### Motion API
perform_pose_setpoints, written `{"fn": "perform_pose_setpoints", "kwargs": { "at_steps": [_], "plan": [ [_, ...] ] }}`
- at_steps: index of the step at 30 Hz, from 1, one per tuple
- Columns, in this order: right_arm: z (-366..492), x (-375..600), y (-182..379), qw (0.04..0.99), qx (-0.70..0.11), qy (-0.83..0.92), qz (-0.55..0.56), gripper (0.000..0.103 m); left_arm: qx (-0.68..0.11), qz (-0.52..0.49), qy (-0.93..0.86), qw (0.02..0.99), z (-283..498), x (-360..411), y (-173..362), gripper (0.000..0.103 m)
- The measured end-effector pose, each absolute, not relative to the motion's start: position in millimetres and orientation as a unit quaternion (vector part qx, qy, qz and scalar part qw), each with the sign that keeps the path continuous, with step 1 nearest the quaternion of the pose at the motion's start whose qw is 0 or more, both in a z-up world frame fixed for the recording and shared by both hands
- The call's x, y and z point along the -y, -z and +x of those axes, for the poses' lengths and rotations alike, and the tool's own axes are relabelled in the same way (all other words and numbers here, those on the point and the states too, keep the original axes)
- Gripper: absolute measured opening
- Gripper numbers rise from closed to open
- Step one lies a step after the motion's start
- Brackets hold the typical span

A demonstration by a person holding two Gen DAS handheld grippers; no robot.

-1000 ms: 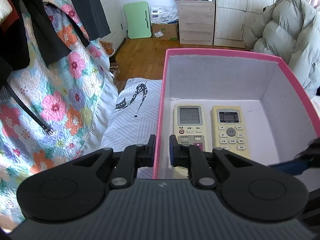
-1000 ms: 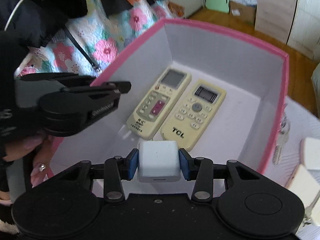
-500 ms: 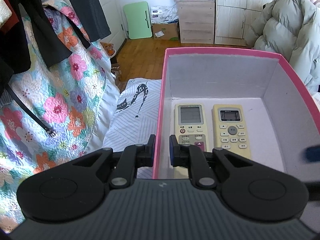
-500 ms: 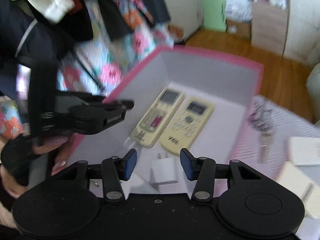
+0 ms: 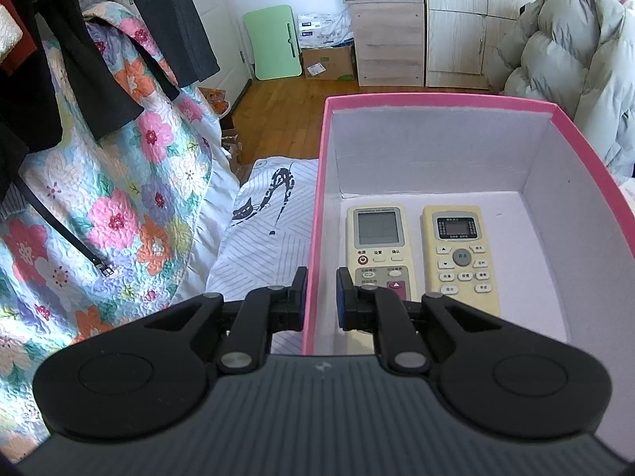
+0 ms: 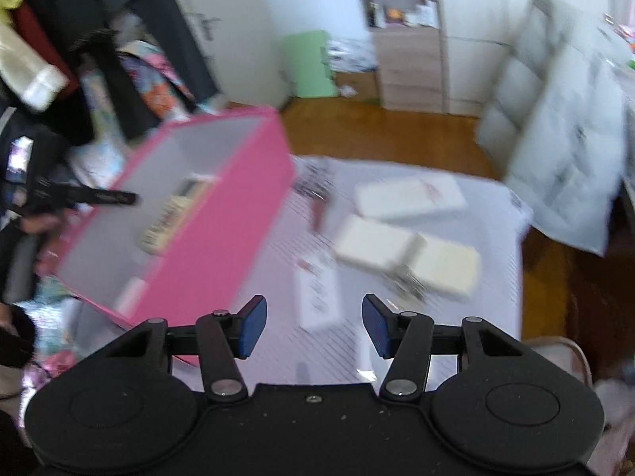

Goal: Organize rigid objects
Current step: 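Return the right tool to the table and grasp the large white charger, then carry the large charger into the pink box and open the right tool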

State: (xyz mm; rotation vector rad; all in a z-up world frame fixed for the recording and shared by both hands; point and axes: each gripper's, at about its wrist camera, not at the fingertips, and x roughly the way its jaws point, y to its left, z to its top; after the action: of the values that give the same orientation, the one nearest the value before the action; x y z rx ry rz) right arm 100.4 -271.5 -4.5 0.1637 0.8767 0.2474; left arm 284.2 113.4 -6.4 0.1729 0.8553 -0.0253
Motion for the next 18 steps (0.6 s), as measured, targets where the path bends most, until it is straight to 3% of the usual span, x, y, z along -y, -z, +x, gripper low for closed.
{"fn": "perform_pose_setpoints", "kwargs": {
  "at_steps": [4, 18],
  "plan": [
    [96.4, 280.7, 37.2, 0.898, -0.429, -0.07, 0.068, 0.068, -0.414, 0.082, 0.011, 0.906, 285.3, -113.8, 6.1, 0.012],
    [118.8, 269.6, 82.3, 0.883, -0.466, -0.054, 0.025, 0.068, -0.415, 0.091, 0.009, 0.905, 284.1, -109.8, 6.1, 0.012]
  ]
}}
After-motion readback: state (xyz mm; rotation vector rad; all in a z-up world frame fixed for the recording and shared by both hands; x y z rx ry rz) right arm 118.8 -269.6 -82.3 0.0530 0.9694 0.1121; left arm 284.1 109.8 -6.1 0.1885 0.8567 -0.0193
